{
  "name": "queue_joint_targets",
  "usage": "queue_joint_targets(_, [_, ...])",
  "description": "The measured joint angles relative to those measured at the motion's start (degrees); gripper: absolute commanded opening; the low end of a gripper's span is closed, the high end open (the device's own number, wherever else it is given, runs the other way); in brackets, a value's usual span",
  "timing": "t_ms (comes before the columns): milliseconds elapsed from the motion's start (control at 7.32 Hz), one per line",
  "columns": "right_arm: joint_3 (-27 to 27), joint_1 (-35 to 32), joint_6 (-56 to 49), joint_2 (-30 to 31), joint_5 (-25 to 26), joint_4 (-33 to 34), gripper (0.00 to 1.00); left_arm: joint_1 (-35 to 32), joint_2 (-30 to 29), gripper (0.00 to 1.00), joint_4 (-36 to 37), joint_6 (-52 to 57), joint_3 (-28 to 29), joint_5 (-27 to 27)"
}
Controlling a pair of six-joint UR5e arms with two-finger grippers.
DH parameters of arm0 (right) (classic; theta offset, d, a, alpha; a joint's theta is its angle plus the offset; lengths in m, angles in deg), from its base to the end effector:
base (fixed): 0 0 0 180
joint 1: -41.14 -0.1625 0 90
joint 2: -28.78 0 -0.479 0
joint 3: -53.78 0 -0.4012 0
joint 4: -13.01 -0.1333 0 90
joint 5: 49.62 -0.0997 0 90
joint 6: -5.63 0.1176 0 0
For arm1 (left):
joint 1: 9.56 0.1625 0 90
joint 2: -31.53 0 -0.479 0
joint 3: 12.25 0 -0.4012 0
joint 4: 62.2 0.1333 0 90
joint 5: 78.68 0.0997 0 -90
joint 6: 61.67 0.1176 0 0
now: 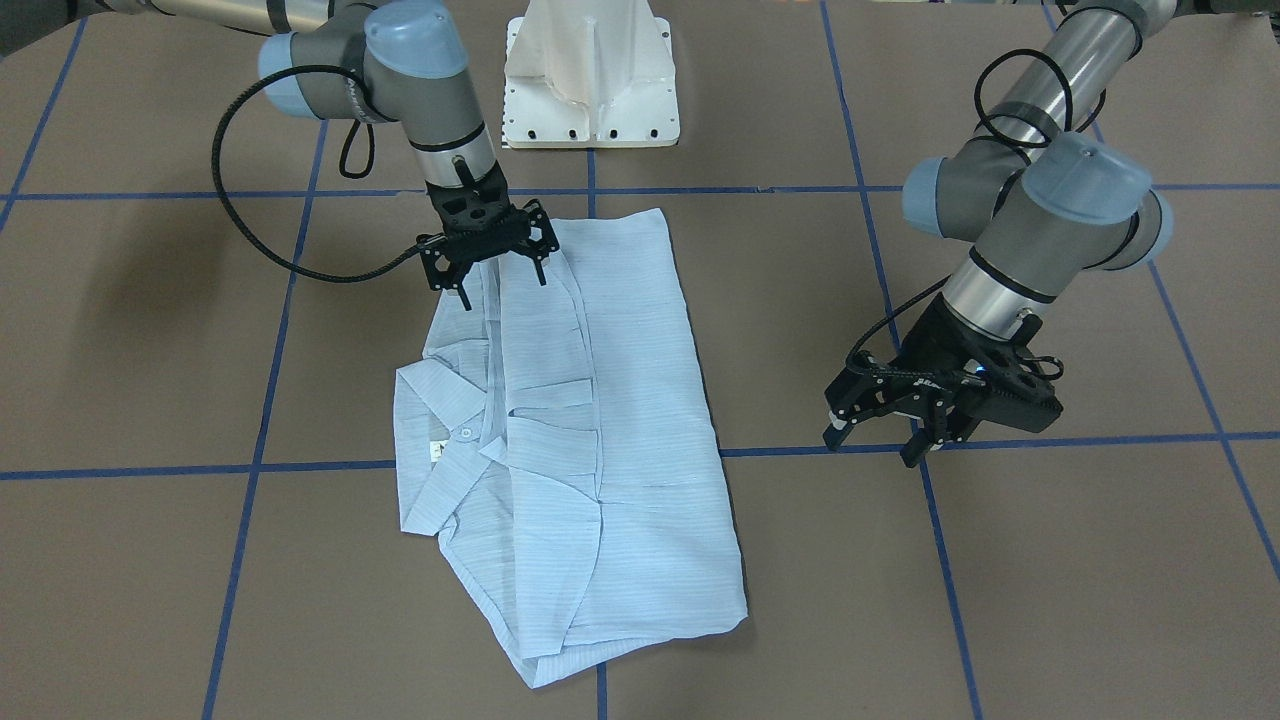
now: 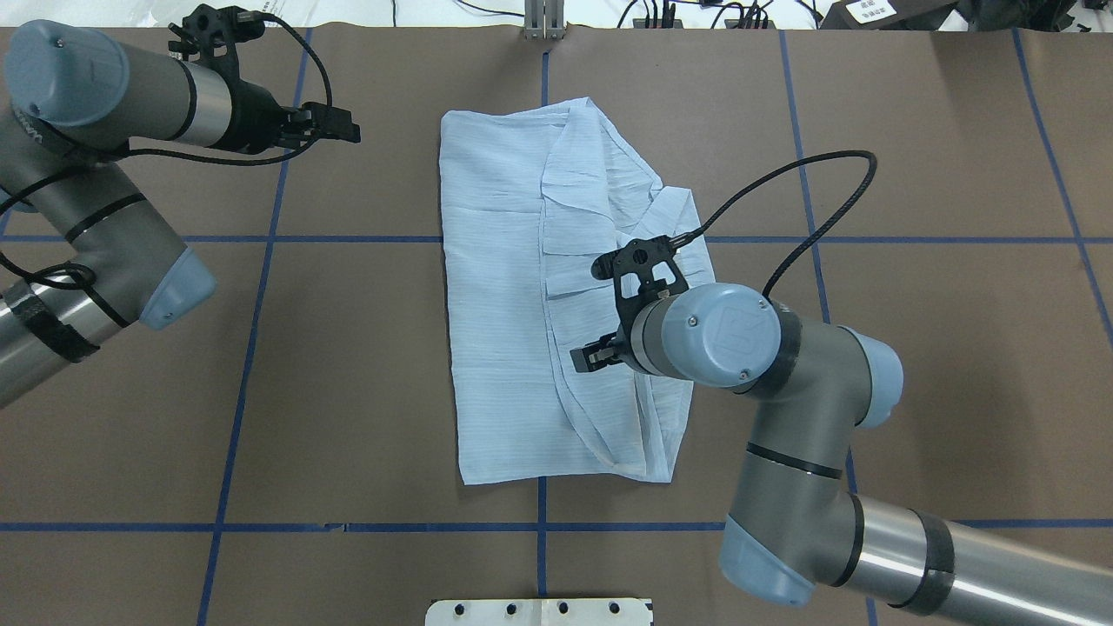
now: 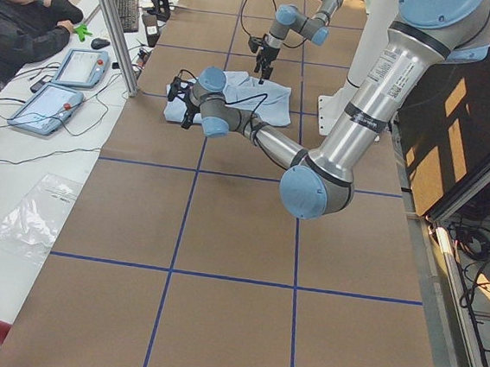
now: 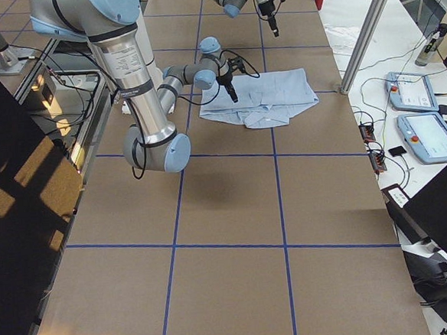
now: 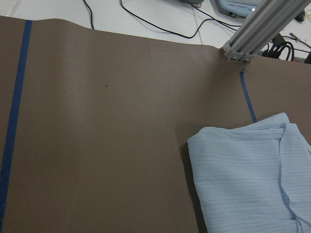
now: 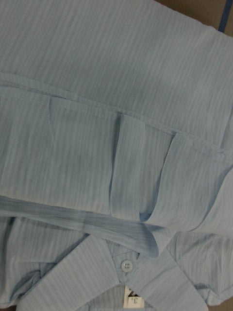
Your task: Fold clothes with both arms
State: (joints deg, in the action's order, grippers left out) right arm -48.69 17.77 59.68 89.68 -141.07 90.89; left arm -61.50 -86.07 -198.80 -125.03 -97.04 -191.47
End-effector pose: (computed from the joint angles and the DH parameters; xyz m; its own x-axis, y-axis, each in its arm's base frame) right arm -0.5788 -0.3921 0.3041 0.6619 -0.3533 0.6611 0.0133 0.8873 0.4610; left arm 0.3808 -0.6287 0.3800 0.4231 0.1302 -0.8967 0.3505 0.8891 0.2944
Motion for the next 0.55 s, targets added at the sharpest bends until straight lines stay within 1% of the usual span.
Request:
queue_joint_targets(137, [1.19, 1.30, -1.08, -0.89, 0.79, 0.05, 0.91, 0.01, 0.28, 1.00, 0.01, -0.05, -0.12, -0.04])
queue_joint_targets(410, [1.61, 3.72, -1.61, -1.26, 1.37, 0.07, 0.87, 0.15, 0.41, 1.00, 0.02, -0.39, -0.10, -0.05])
queue_joint_targets(547, [1.64, 5.10, -1.67, -1.01, 2.00, 0.07, 0.81, 0.24, 0.44, 1.00, 0.02, -0.53, 0.01, -0.01])
